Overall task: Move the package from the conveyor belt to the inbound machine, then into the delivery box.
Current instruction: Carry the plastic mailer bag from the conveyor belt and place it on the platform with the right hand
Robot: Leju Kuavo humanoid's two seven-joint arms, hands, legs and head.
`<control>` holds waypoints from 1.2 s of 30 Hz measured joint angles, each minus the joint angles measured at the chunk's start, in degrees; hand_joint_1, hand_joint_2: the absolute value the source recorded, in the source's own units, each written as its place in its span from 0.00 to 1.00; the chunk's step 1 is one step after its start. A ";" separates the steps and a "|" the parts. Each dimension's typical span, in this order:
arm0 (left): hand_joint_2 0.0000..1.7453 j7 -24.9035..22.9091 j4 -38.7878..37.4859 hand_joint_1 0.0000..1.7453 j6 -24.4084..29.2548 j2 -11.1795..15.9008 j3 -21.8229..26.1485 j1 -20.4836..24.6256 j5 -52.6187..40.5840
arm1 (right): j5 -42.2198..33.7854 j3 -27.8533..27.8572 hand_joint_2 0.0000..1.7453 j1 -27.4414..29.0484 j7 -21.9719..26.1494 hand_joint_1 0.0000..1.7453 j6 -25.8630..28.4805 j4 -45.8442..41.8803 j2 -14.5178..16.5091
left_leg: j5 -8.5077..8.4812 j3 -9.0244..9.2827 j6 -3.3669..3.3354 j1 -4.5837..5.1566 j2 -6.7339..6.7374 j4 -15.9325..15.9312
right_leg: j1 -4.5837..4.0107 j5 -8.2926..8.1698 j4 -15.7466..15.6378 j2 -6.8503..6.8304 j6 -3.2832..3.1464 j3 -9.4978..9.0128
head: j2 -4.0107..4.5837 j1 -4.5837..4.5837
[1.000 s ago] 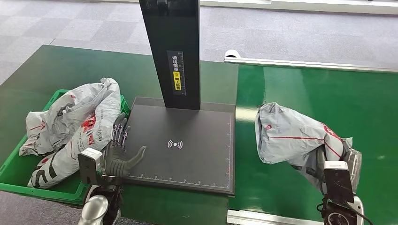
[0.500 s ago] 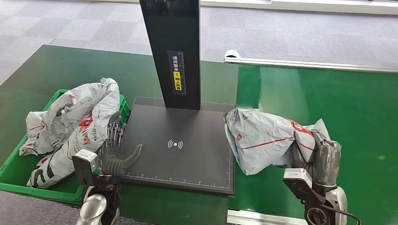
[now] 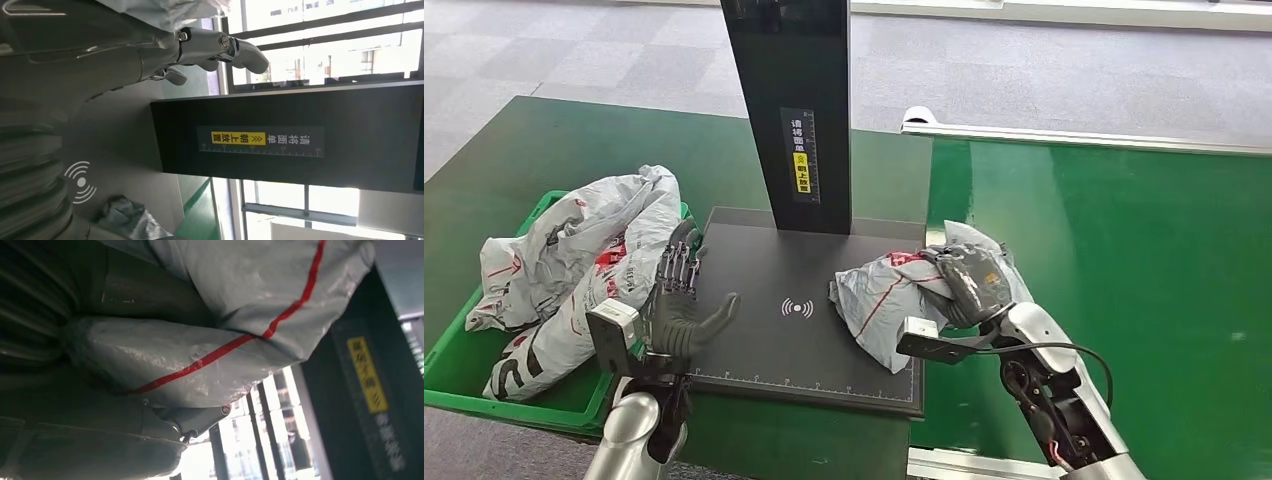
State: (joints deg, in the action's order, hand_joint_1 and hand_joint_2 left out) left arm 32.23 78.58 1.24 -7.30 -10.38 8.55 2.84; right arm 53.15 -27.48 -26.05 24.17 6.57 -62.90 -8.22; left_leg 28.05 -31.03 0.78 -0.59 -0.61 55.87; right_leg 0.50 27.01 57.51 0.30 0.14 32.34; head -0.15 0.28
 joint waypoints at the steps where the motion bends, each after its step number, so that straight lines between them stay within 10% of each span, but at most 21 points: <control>1: 1.00 -0.10 -0.21 0.00 0.05 0.00 -0.19 0.30 0.12 | -0.12 -1.93 1.00 -1.20 0.06 1.00 -0.40 2.37 0.30 | 0.00 0.00 0.00 0.00 0.00 0.00 | 0.00 0.00 0.00 0.00 0.00 0.00 | 0.00 -0.01; 18: 1.00 -0.65 -1.29 0.00 0.99 0.19 -1.48 0.97 0.75 | -22.05 -12.51 1.00 -1.38 4.94 0.99 -4.96 13.02 5.44 | 0.01 0.01 0.00 0.01 0.01 0.00 | 0.00 0.01 0.00 0.01 0.00 0.03 | 0.01 -0.01; 22: 1.00 -0.67 -1.33 0.00 0.99 0.33 -1.46 0.96 0.81 | -23.22 -12.28 1.00 -0.27 3.92 0.02 -3.04 12.34 5.42 | 0.01 0.01 0.00 0.01 0.01 0.00 | 0.01 0.00 0.00 0.01 0.00 0.03 | 0.01 -0.01; 36: 1.00 -1.03 -1.35 0.00 1.01 1.10 -1.28 0.53 0.33 | -45.81 3.90 1.00 16.46 5.56 0.00 -5.92 -5.54 2.92 | 0.05 -0.14 -0.01 0.02 -0.04 0.00 | 0.02 0.05 -0.02 -0.07 0.01 0.11 | 0.00 -0.01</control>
State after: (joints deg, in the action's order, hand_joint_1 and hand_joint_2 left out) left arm 31.20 77.22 2.25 -6.20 -11.67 9.09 3.17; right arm 7.34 -23.57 -9.59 29.73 0.66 -68.43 -5.30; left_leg 28.10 -31.17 0.77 -0.57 -0.65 55.87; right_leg 0.52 27.06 57.49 0.22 0.15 32.46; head -0.15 0.27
